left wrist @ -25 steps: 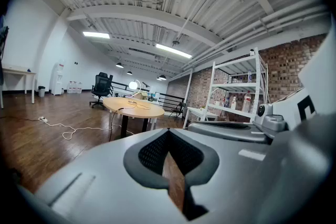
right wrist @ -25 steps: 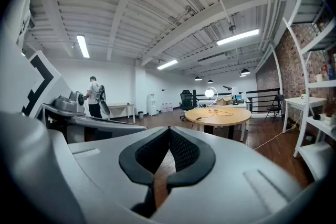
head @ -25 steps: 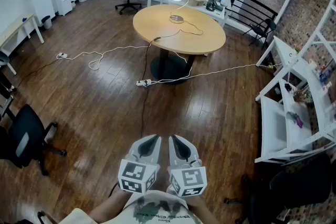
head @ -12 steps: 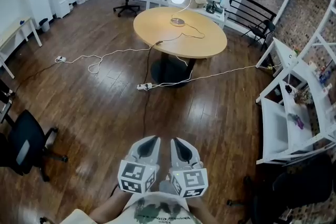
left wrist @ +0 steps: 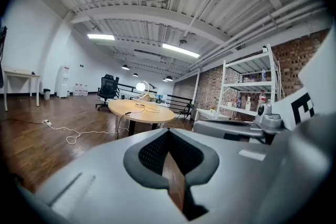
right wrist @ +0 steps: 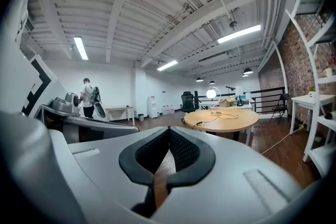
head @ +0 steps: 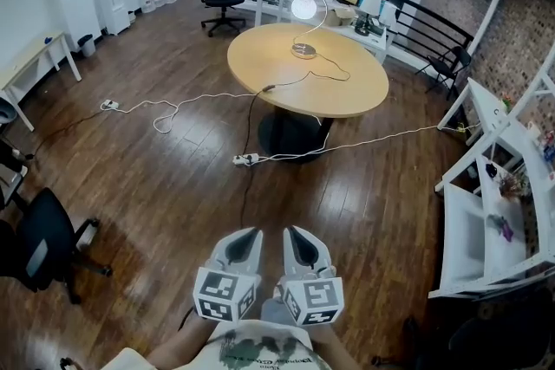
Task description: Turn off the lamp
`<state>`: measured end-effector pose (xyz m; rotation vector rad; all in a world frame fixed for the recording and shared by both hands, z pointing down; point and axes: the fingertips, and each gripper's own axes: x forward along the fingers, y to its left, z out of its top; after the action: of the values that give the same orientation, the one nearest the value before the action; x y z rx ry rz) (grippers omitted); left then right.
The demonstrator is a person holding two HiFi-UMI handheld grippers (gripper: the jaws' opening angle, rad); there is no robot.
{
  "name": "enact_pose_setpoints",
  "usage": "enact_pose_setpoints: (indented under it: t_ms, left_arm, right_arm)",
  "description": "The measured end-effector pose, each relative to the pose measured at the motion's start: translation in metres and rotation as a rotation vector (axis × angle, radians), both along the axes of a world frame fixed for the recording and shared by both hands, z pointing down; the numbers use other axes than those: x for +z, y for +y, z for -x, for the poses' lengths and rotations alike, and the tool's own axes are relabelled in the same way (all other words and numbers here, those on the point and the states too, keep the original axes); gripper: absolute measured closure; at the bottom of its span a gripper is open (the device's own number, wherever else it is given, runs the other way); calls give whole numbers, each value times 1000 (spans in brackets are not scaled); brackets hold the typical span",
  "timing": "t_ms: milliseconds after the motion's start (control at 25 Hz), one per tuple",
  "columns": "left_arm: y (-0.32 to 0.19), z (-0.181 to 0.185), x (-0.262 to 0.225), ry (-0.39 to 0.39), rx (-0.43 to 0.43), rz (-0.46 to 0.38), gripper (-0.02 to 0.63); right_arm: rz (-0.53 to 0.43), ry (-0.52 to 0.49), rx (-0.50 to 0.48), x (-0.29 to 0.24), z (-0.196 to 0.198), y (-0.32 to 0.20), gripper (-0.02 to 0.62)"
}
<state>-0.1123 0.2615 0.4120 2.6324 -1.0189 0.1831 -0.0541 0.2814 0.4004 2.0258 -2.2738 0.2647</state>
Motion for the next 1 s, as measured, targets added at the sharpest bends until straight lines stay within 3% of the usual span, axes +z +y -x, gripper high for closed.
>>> enact_pose_setpoints:
  t_ms: [440,1000]
  left_arm:
    - [-77,-86,0,-30,-39,-3,607]
    - [-120,-165,8,-64,-66,18,607]
  right_arm:
    - [1,-39,-50,9,-83,-75,595]
    - [25,-56,-93,18,-157,-117,595]
